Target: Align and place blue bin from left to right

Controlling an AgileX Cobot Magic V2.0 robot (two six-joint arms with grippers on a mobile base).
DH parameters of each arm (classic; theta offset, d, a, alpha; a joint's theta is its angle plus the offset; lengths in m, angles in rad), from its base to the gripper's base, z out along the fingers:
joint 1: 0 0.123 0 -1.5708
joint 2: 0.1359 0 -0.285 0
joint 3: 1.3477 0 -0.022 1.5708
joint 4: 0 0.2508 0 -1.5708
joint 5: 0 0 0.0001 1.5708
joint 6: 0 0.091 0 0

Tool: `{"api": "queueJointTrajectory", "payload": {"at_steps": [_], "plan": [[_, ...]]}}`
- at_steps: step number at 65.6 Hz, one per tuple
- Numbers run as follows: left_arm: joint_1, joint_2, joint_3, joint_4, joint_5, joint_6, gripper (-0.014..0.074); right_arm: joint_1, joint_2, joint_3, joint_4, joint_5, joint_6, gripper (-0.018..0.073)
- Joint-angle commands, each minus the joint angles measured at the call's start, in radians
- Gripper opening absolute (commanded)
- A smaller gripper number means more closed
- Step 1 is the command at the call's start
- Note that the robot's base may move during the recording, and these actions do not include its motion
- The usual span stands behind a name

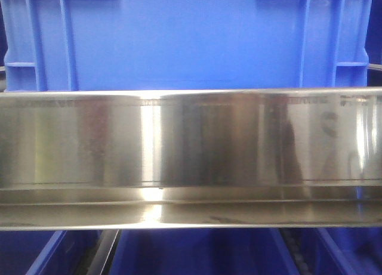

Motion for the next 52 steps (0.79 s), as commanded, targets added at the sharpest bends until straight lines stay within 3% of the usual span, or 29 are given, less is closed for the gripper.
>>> {"api": "queueJointTrajectory", "payload": {"at_steps": [1, 52], "plan": [[-0.008, -0.004, -0.003, 0.003, -0.012, 0.000, -0.0111, -0.004, -0.002, 0.000, -0.005, -0.025, -0.007, -0.0069], [-0.007, -0.004, -0.003, -0.005, -0.098, 0.000, -0.0111, -0.004, -0.002, 0.000, -0.005, -0.075, -0.007, -0.0069]]}}
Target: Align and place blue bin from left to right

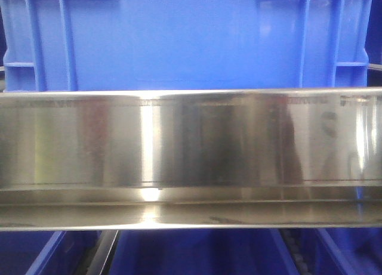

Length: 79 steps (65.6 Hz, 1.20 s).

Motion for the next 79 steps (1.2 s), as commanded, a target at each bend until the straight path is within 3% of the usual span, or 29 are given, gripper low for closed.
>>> {"api": "queueJointTrajectory", "payload": {"at_steps": [1, 10, 18, 24, 33, 39, 42, 51, 62, 71, 79], "plan": [[-0.007, -0.004, -0.003, -0.010, -0.023, 0.000, -0.0111, -0.004, -0.002, 0.000, -0.005, -0.052, -0.007, -0.0069], [-0.007, -0.004, -0.003, -0.104, -0.023, 0.000, -0.0111, -0.004, -0.002, 0.000, -0.005, -0.124, -0.007, -0.0069], [-0.007, -0.004, -0.004, -0.111, -0.011, 0.000, -0.0111, -0.004, -0.002, -0.004, -0.003, -0.157, -0.007, -0.0069], [-0.007, -0.004, -0.067, -0.084, 0.023, 0.000, -0.0111, -0.004, -0.002, -0.092, -0.003, -0.059, -0.007, -0.0069], [-0.007, -0.004, -0.258, 0.076, 0.193, 0.000, -0.0090, -0.004, -0.002, -0.293, -0.003, 0.181, -0.007, -0.0066], [-0.012, 0.031, -0.378, 0.060, 0.336, 0.000, 0.0005, -0.004, 0.022, -0.414, -0.002, 0.272, -0.007, -0.0049], [-0.023, 0.060, -0.449, 0.038, 0.394, 0.000, 0.0073, -0.002, 0.044, -0.469, 0.002, 0.303, -0.007, -0.0015], [-0.061, 0.156, -0.603, 0.037, 0.514, 0.002, 0.0300, -0.002, 0.126, -0.608, 0.047, 0.333, -0.007, 0.0249], [-0.092, 0.319, -0.751, 0.037, 0.533, 0.002, 0.0431, -0.002, 0.269, -0.689, 0.071, 0.333, -0.007, 0.0564], [-0.110, 0.464, -0.840, 0.028, 0.535, 0.002, 0.0563, -0.001, 0.383, -0.740, 0.089, 0.368, -0.063, 0.0558], [-0.202, 0.561, -0.905, 0.025, 0.535, 0.002, 0.0610, 0.050, 0.484, -0.805, 0.134, 0.371, -0.189, 0.0558]]}}
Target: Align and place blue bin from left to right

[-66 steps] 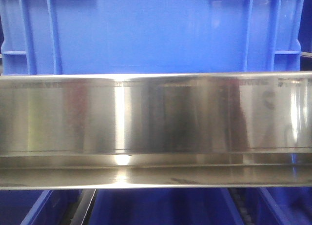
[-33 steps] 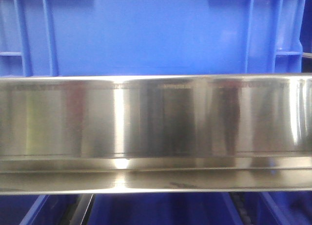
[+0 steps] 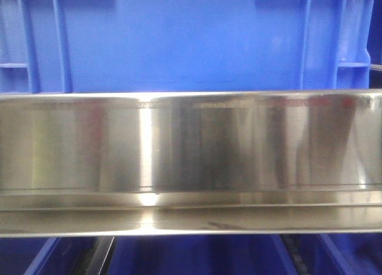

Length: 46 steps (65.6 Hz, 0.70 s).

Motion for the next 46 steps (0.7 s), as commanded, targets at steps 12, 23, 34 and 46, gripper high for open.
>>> {"api": "queueJointTrajectory", "payload": {"at_steps": [12, 23, 34, 46], "plan": [[-0.215, 0.239, -0.182, -0.006, 0.009, 0.002, 0.0610, 0.166, 0.241, -0.219, 0.031, 0.105, -0.077, 0.0558], [-0.248, 0.469, -0.383, -0.010, 0.122, 0.000, 0.0610, 0.197, 0.459, -0.432, 0.031, 0.247, -0.077, 0.0558], [-0.245, 0.716, -0.681, 0.009, 0.352, -0.064, 0.0583, 0.197, 0.707, -0.713, 0.021, 0.464, -0.041, 0.0558], [-0.245, 0.941, -0.975, 0.105, 0.619, -0.195, 0.0580, 0.197, 0.929, -0.995, -0.091, 0.758, 0.115, 0.0558]]}}
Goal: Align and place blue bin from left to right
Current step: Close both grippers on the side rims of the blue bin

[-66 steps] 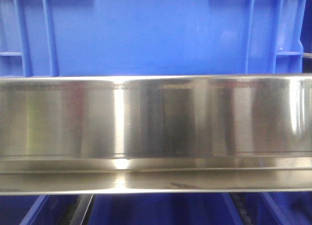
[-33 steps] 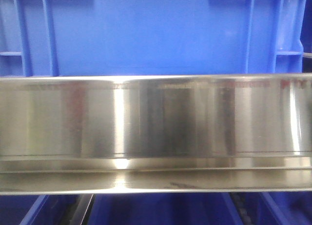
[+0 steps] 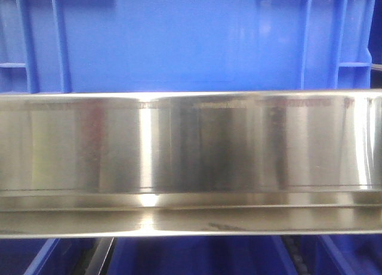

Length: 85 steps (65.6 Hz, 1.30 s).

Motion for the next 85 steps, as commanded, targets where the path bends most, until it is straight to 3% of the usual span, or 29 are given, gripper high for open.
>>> {"api": "queueJointTrajectory", "payload": {"at_steps": [1, 6, 16, 37, 48, 72, 79, 82, 85], "plan": [[-0.005, 0.088, -0.125, 0.049, 0.140, -0.067, 0.0580, 0.002, 0.094, -0.126, -0.070, 0.135, 0.083, 0.0558], [-0.005, 0.153, -0.219, 0.097, 0.212, -0.105, 0.0580, 0.002, 0.162, -0.197, -0.089, 0.146, 0.124, 0.0558], [0.003, 0.270, -0.333, 0.114, 0.212, -0.114, 0.0580, 0.009, 0.252, -0.260, -0.089, 0.146, 0.151, 0.0558], [0.105, 0.375, -0.337, 0.047, 0.212, -0.128, 0.0580, 0.060, 0.372, -0.271, -0.089, 0.108, 0.168, 0.0558], [0.104, 0.437, -0.337, 0.022, 0.212, -0.072, 0.0580, 0.060, 0.440, -0.271, -0.089, 0.076, 0.171, 0.0558], [0.104, 0.500, -0.337, 0.016, 0.212, -0.072, 0.0580, 0.060, 0.537, -0.271, -0.087, 0.059, 0.171, 0.0554], [0.104, 0.500, -0.337, 0.016, 0.212, -0.072, 0.0555, 0.060, 0.546, -0.271, -0.077, 0.059, 0.171, 0.0466], [0.104, 0.500, -0.337, 0.012, 0.212, -0.075, 0.0516, 0.060, 0.546, -0.271, -0.069, 0.057, 0.171, 0.0371], [0.104, 0.500, -0.337, 0.004, 0.212, -0.075, 0.0418, 0.060, 0.546, -0.271, -0.062, 0.057, 0.171, 0.0286]]}}
